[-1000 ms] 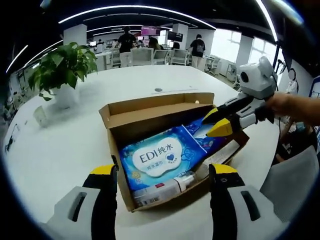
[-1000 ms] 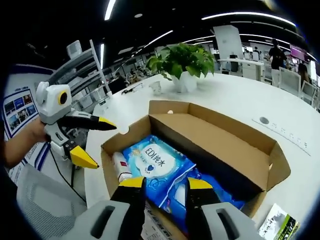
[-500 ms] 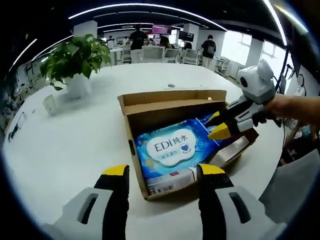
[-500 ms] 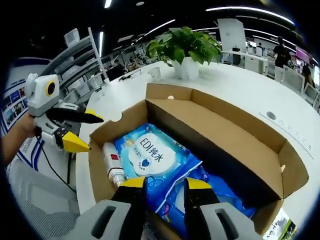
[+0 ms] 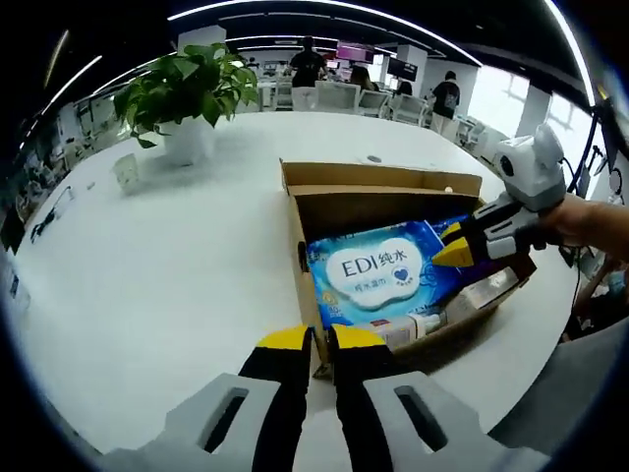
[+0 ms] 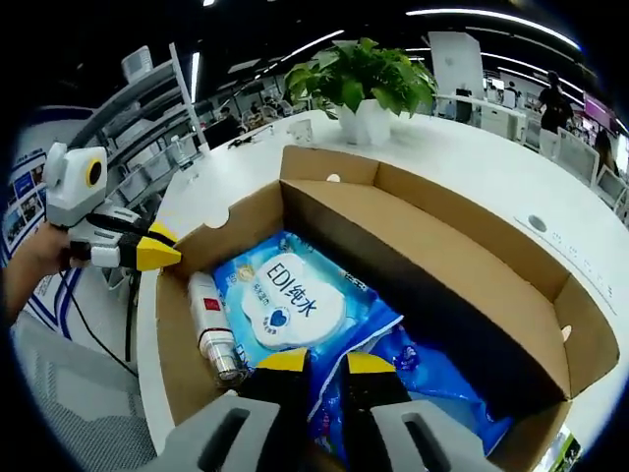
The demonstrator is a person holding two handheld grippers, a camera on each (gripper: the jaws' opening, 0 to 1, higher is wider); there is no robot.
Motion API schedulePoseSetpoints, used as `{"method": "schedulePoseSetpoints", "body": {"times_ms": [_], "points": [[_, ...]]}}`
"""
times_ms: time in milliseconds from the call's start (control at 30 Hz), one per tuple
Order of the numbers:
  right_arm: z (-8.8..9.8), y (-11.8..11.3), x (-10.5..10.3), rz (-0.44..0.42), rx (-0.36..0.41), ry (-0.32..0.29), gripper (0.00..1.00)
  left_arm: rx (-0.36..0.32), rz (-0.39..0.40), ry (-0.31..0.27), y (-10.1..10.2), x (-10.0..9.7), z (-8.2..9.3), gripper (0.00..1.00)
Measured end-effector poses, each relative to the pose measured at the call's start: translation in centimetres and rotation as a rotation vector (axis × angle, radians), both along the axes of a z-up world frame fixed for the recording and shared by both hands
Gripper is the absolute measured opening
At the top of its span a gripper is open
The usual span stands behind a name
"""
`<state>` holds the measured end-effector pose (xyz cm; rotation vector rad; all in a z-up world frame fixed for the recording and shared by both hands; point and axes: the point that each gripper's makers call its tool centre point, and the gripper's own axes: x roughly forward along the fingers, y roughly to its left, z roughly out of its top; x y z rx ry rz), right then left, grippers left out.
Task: Operate the shoe box by opening the lid, removing the specified soft item, and placing it in the target area until the item is outside and the box remains undamaged.
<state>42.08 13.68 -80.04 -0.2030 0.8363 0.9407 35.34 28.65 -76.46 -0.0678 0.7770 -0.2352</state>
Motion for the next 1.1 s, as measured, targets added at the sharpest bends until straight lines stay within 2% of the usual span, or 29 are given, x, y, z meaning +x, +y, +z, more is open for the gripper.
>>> {"method": "schedulePoseSetpoints", "body": {"times_ms": [67,433,867,1100], "points": [[0.3,0.1,-0.1,0.002,0.009,0.01,0.01,-0.001,-0.004,-0.003,-0.2,-0.1,0.0,0.06],[2.3,-0.1,-0.1,0.03,0.018,-0.042,0.0,0.003,0.022,-0.008,-0.2,-0.1,0.0,0.05],[4.1,-1.7,0.2,0.014,0.028,-0.082,0.0,0.019,0.024,-0.001,-0.2,0.0,0.1,0.05],[4.8,-2.8,0.3,-0.001,0.035,-0.084,0.0,0.023,0.024,-0.001,-0.3,0.2,0.1,0.04]]}}
